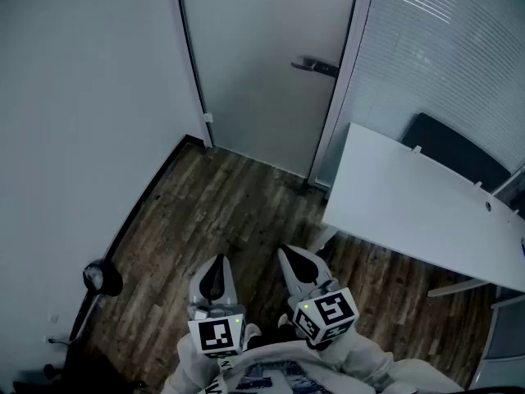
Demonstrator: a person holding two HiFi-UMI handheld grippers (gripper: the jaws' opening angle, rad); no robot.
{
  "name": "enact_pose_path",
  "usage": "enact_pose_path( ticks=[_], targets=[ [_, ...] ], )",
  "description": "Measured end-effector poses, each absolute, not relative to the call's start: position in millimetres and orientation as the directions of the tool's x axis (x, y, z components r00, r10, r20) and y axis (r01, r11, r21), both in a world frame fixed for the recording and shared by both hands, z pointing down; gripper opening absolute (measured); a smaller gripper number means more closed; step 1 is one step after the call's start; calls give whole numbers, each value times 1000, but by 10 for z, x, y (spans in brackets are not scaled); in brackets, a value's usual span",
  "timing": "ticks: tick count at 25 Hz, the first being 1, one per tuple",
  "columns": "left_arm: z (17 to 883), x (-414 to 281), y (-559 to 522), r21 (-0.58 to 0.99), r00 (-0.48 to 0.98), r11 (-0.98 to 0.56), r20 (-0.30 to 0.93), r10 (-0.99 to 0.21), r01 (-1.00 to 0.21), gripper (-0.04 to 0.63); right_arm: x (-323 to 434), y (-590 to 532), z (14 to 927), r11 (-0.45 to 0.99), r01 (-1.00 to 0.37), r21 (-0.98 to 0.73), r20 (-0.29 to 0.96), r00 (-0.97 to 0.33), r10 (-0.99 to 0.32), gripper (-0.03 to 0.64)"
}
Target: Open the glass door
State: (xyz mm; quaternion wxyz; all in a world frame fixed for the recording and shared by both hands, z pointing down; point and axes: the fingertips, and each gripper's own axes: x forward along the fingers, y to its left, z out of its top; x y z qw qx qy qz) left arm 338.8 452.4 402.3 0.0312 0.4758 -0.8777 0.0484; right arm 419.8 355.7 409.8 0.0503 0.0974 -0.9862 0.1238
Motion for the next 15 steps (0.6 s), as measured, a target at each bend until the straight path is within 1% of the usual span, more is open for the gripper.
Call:
enact_pose_path(
  ticks=[9,15],
  targets=[
    [4067,3468,4366,-94,-548,540,95,-831,-836,5,4330,3355,4101,948,-210,-240,127,-975,-183,4],
    [4029,3522,4115,-117,-558,547,96,-824,-829,5,4408,3115,4129,940,-178,-290,102,-983,-154,5]
  ],
)
